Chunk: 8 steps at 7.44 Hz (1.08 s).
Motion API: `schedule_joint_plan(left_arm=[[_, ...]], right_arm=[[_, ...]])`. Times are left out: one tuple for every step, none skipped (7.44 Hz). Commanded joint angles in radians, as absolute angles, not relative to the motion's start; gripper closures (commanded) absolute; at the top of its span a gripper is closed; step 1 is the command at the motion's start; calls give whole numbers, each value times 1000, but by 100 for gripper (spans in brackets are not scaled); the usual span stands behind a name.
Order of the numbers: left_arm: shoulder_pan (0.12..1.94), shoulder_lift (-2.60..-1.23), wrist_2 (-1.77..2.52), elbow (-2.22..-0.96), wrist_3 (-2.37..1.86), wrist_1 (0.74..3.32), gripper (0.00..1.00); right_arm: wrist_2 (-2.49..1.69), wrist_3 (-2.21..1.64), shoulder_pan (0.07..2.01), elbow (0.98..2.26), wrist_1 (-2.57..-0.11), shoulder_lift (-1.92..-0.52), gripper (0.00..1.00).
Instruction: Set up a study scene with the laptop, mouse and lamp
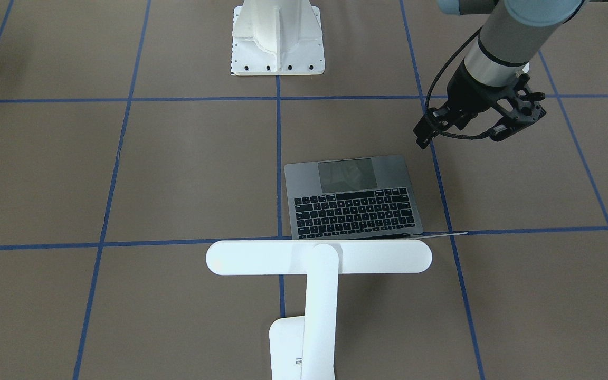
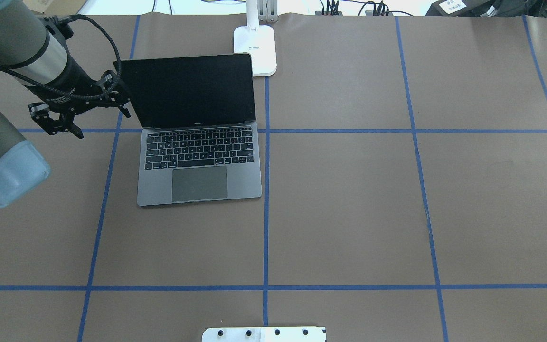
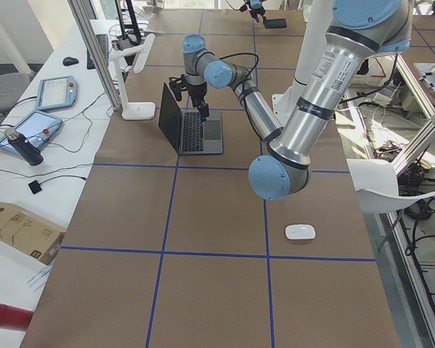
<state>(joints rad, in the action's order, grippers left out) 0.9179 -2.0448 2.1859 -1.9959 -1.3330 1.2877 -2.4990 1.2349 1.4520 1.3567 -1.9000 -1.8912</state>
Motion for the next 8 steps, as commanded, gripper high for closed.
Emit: schedule_joint_plan(left_arm=[[917, -2045, 2186, -1996, -1333, 1287, 0], [917, -2045, 2186, -1996, -1333, 1287, 0], [917, -2045, 2186, -1996, -1333, 1289, 0], [917, -2045, 2186, -1997, -1333, 1289, 0], [917, -2043, 2186, -1997, -1333, 1287, 0], [917, -2042, 2184, -1997, -1333, 1289, 0], [917, -2042, 2184, -1996, -1333, 1287, 0], [917, -2042, 2184, -1996, -1333, 1287, 0]], right_arm=[[-2500, 1238, 1450, 1333, -1901, -1891, 0], [-2500, 1241, 1450, 1332, -1902, -1899, 0], [-2500, 1241, 1450, 1331, -1905, -1901, 0], [-2500, 1241, 1448, 1331, -1908, -1902, 0], [-2500, 1238, 1448, 1331, -1911, -1904, 23], [-2499, 1239, 1448, 1331, -1911, -1905, 69], [-2497, 1241, 1448, 1331, -1911, -1907, 83], [-2497, 1239, 1448, 1331, -1911, -1913, 92]])
